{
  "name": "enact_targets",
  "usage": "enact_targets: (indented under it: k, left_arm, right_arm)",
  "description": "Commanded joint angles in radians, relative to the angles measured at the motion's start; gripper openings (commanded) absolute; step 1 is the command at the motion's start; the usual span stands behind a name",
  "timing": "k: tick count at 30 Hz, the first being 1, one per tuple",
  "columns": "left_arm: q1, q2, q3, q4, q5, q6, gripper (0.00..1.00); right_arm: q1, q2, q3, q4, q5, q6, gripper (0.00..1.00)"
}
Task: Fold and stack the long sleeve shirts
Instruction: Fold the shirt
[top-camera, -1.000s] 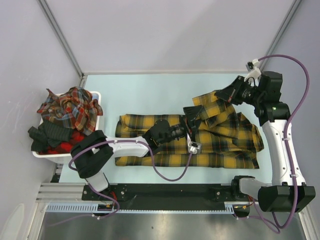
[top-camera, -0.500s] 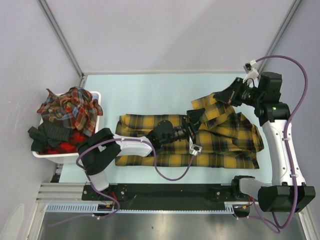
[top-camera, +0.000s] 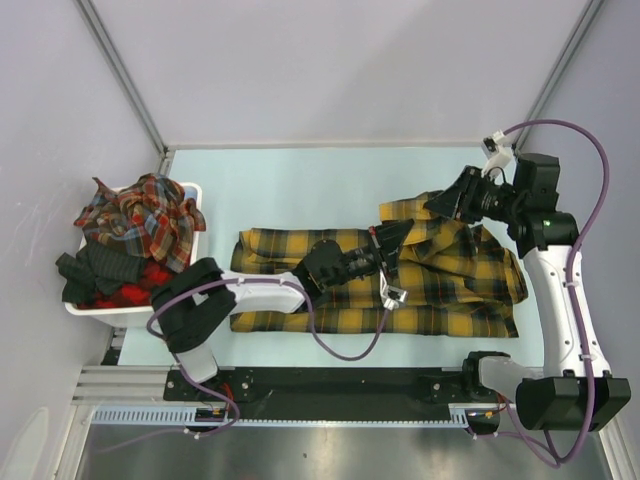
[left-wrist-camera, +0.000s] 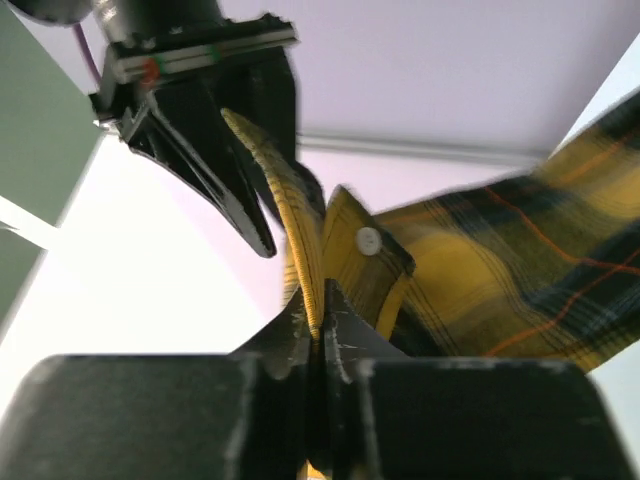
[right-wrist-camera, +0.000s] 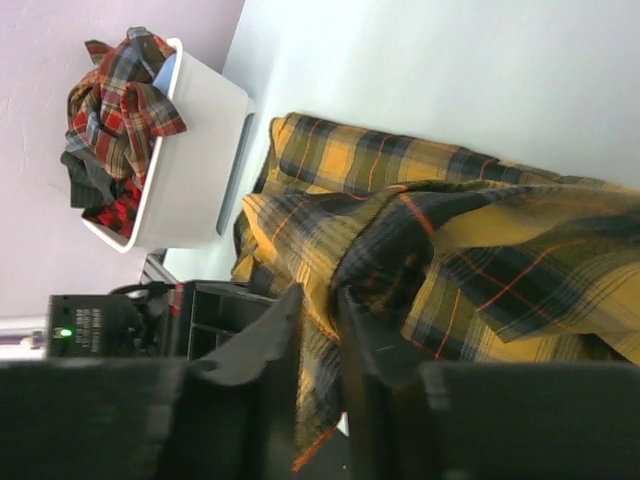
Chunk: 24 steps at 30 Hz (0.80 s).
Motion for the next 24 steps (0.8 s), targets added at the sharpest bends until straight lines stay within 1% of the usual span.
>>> enact_targets:
  k: [1, 2, 3, 4, 5, 6, 7, 8, 9, 10, 11, 13, 14, 16, 17, 18, 20, 21, 22, 23, 24]
  left_arm:
    - [-0.011, -0.209, 0.008, -0.144, 0.095, -0.202, 0.0]
    - [-0.01, -0.247, 0.043, -0.23, 0.112, -0.243, 0.0]
    - [-0.005, -0.281, 0.062, -0.394, 0.142, -0.347, 0.0]
    - [0.007, -0.347, 0.085, -0.483, 0.223, -0.404, 0.0]
    - [0.015, -0.372, 0.135, -0.58, 0.277, -0.447, 0.0]
    - [0.02, -0.39, 0.155, -0.724, 0.311, -0.543, 0.0]
    - [0.027, -0.422, 0.174, -0.778, 0.371, -0.597, 0.0]
    - [0.03, -0.433, 0.212, -0.885, 0.402, -0.678, 0.0]
    - [0.033, -0.443, 0.227, -0.92, 0.428, -0.723, 0.0]
    - [0.044, -0.447, 0.241, -0.95, 0.455, -0.766, 0.0]
    - [0.05, -0.452, 0.275, -0.976, 0.492, -0.859, 0.0]
    - [0.081, -0.449, 0.333, -1.045, 0.57, -0.935, 0.0]
    - [0.093, -0.437, 0.353, -1.116, 0.682, -0.966, 0.0]
    - [0.13, -0.426, 0.388, -1.157, 0.79, -0.997, 0.0]
    - [0.138, -0.418, 0.393, -1.183, 0.869, -1.016, 0.01]
    - [0.154, -0.417, 0.396, -1.187, 0.89, -1.041, 0.01]
    - [0.173, -0.414, 0.41, -1.231, 0.942, -1.04, 0.01]
    - [0.187, -0.412, 0.422, -1.254, 0.998, -1.031, 0.0]
    - [0.188, -0.412, 0.45, -1.277, 1.009, -1.024, 0.0]
    - [0.188, -0.414, 0.467, -1.341, 1.014, -0.988, 0.0]
    - [0.188, -0.426, 0.48, -1.368, 1.023, -0.963, 0.0]
  right_arm:
    - [-0.056, 0.006, 0.09, -0.051, -0.023, -0.118, 0.41]
    - [-0.126, 0.014, 0.105, -0.056, -0.039, -0.142, 0.47]
    - [-0.165, 0.032, 0.137, -0.074, -0.055, -0.168, 0.56]
    - [-0.212, 0.043, 0.149, -0.082, -0.085, -0.213, 0.59]
    - [-0.29, 0.055, 0.163, -0.086, -0.104, -0.249, 0.64]
    - [-0.327, 0.08, 0.177, -0.109, -0.115, -0.281, 0.71]
    - [-0.355, 0.095, 0.192, -0.119, -0.122, -0.342, 0.73]
    - [-0.392, 0.121, 0.194, -0.146, -0.125, -0.393, 0.76]
    - [-0.4, 0.136, 0.196, -0.164, -0.113, -0.436, 0.77]
    - [-0.406, 0.149, 0.188, -0.18, -0.096, -0.521, 0.77]
    - [-0.414, 0.162, 0.18, -0.195, -0.089, -0.56, 0.77]
    - [-0.447, 0.201, 0.15, -0.249, -0.089, -0.672, 0.75]
    - [-0.467, 0.218, 0.139, -0.273, -0.087, -0.707, 0.75]
    - [-0.481, 0.262, 0.124, -0.298, -0.073, -0.783, 0.72]
    - [-0.486, 0.279, 0.12, -0.307, -0.066, -0.795, 0.71]
    - [-0.486, 0.317, 0.122, -0.307, -0.034, -0.803, 0.7]
    - [-0.489, 0.354, 0.133, -0.307, -0.012, -0.826, 0.68]
    - [-0.489, 0.374, 0.137, -0.3, 0.011, -0.824, 0.67]
    - [-0.49, 0.409, 0.142, -0.295, 0.019, -0.821, 0.67]
    - [-0.49, 0.429, 0.149, -0.281, 0.031, -0.802, 0.66]
    - [-0.49, 0.449, 0.154, -0.277, 0.033, -0.792, 0.65]
